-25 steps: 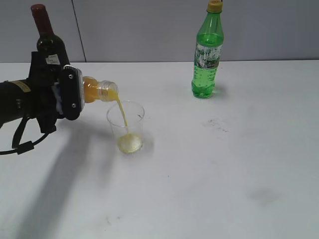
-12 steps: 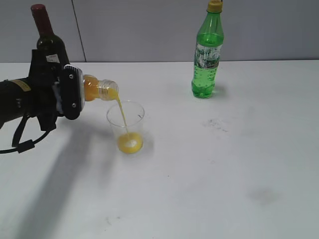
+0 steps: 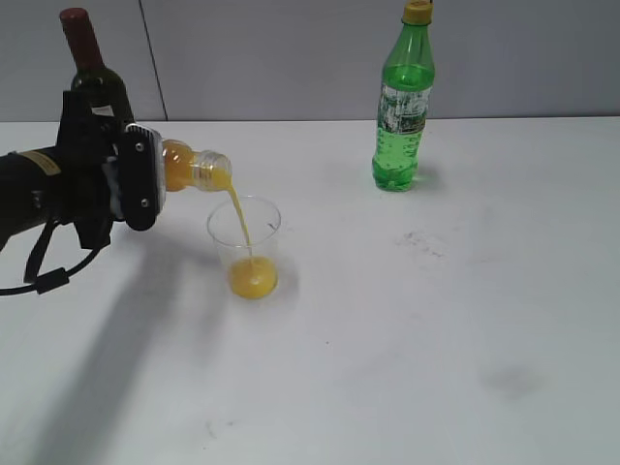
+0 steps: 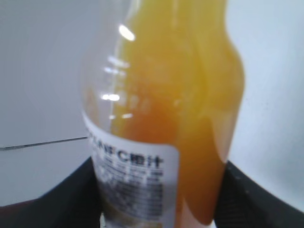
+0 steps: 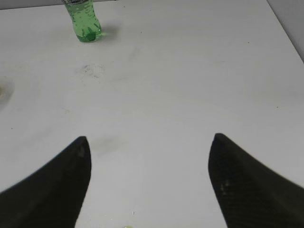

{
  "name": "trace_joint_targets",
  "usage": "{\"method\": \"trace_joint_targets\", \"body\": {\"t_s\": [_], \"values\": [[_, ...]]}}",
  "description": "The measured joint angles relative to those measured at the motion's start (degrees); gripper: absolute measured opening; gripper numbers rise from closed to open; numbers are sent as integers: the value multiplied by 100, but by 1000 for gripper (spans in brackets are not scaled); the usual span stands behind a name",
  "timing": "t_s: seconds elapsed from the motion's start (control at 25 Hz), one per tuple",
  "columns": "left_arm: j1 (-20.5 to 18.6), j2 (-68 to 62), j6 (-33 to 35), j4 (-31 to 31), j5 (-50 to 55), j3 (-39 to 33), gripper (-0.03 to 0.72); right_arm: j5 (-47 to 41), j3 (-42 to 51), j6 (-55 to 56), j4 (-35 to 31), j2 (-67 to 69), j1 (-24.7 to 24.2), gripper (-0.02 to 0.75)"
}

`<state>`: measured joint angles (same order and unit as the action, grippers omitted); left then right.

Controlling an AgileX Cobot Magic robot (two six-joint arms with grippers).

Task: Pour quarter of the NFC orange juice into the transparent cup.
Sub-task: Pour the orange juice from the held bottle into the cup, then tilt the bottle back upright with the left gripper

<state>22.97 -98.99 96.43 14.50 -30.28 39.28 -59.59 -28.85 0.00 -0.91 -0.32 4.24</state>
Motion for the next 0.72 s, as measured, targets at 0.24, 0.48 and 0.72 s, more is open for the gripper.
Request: {"method": "trace_joint_targets", "body": {"t_s": [0.24, 0.48, 0.72], "values": [[0, 0, 10, -21, -38, 0, 480, 0, 0, 0, 0, 0, 0, 590], [0, 0, 16, -26, -82, 0, 480, 0, 0, 0, 0, 0, 0, 590], [0, 0, 94, -30, -183, 0, 480, 0, 0, 0, 0, 0, 0, 590]]}}
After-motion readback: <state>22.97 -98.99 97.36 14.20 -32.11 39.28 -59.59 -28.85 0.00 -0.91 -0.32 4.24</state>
